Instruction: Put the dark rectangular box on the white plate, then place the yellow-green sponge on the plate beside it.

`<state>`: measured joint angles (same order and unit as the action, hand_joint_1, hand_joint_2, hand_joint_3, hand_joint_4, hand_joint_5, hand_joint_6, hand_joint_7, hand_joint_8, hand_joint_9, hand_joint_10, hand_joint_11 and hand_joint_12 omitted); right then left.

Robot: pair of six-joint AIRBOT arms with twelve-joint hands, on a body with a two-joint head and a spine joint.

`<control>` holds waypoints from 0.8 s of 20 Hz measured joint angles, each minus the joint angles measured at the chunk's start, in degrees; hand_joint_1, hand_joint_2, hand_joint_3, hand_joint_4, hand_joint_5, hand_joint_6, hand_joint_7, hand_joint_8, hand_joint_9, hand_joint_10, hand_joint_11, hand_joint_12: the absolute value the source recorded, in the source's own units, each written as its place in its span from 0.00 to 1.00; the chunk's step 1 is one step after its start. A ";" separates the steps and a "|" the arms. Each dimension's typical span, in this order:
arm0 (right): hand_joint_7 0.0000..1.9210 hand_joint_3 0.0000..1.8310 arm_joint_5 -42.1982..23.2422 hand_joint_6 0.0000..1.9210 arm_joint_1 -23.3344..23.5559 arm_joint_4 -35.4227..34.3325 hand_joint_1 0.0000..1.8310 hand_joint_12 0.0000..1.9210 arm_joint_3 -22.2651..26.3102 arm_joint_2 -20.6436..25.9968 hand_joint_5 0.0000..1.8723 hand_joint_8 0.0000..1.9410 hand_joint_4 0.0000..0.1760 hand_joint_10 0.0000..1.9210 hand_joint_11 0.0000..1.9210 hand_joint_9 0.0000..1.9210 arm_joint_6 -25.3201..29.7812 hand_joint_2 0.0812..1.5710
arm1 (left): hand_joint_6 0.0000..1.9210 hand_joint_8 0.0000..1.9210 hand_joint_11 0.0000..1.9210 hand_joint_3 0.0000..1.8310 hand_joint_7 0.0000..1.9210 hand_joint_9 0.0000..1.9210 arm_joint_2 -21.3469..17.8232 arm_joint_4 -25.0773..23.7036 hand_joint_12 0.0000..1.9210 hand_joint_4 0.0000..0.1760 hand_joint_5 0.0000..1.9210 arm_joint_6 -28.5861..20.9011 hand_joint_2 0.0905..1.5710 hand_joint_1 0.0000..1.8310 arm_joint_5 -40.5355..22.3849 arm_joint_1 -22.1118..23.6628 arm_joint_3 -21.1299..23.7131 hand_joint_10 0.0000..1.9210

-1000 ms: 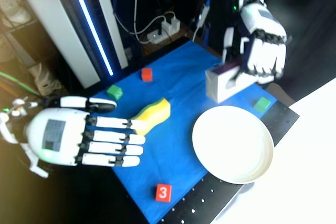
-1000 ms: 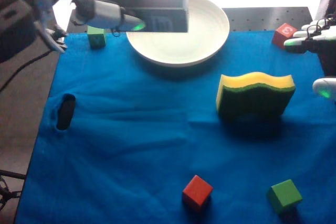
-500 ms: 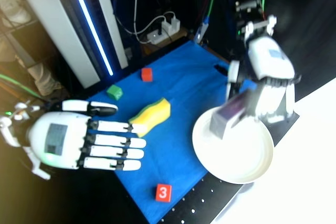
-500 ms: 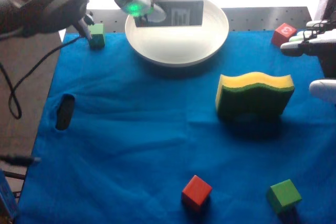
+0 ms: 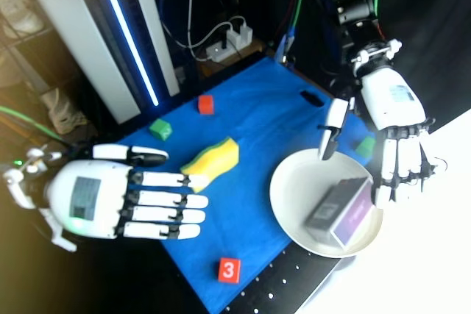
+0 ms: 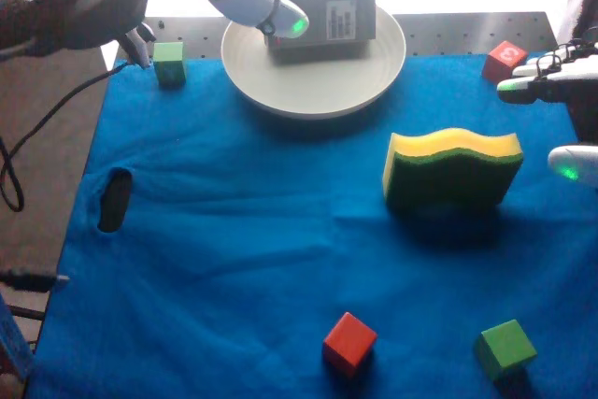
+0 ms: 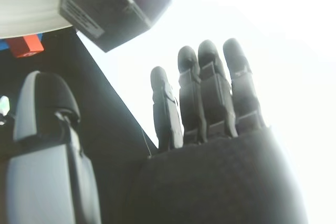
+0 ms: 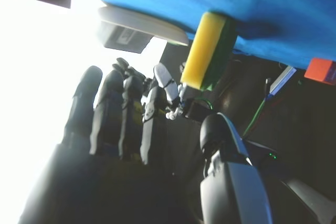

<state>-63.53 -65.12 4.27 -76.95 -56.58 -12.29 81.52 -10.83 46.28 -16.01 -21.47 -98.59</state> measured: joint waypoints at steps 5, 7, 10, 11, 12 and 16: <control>0.17 0.00 0.11 0.00 0.87 1.01 0.31 0.32 0.09 -0.04 0.24 0.00 0.43 0.00 0.00 0.12 0.57 0.72 | 0.00 0.00 0.00 0.00 0.10 0.07 -10.32 5.31 0.09 0.78 0.15 4.94 0.58 0.39 -8.00 -6.08 12.79 0.00; 0.17 0.00 0.02 0.00 1.90 1.90 0.33 0.30 0.24 -0.07 0.24 0.00 0.55 0.00 0.00 0.12 1.07 0.71 | 0.00 0.00 0.00 0.00 0.11 0.06 -15.43 7.50 0.10 0.77 0.15 5.05 0.57 0.42 -13.40 -9.68 18.23 0.00; 0.19 0.00 0.00 0.00 3.23 3.52 0.39 0.33 0.44 -0.31 0.24 0.00 0.36 0.00 0.02 0.15 1.18 0.67 | 0.00 0.00 0.00 0.00 0.13 0.07 -21.81 11.61 0.19 0.65 0.17 6.05 0.57 0.49 -22.08 -16.57 25.62 0.00; 0.21 0.00 0.07 0.00 3.50 3.69 0.41 0.33 0.44 -0.48 0.25 0.00 0.37 0.00 0.05 0.18 1.20 0.64 | 0.00 0.00 0.00 0.00 0.12 0.07 -22.91 12.46 0.17 0.59 0.16 6.08 0.59 0.54 -23.76 -18.43 27.30 0.00; 0.22 0.00 0.11 0.00 3.91 4.17 0.40 0.30 0.44 -0.72 0.25 0.00 0.34 0.00 0.08 0.19 1.18 0.61 | 0.00 0.00 0.00 0.00 0.10 0.04 -24.04 13.18 0.10 0.57 0.15 6.12 0.60 0.54 -25.64 -20.65 29.18 0.00; 0.17 0.00 0.28 0.00 6.34 5.97 0.46 0.26 0.46 -2.05 0.24 0.00 0.11 0.00 0.07 0.14 1.22 0.61 | 0.00 0.00 0.00 0.00 0.09 0.02 -30.05 18.18 0.06 0.41 0.15 8.79 0.59 0.51 -35.50 -29.22 37.77 0.00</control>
<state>-63.24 -58.78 10.24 -76.49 -58.63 -11.07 51.46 7.35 55.07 -51.51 -50.70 -60.82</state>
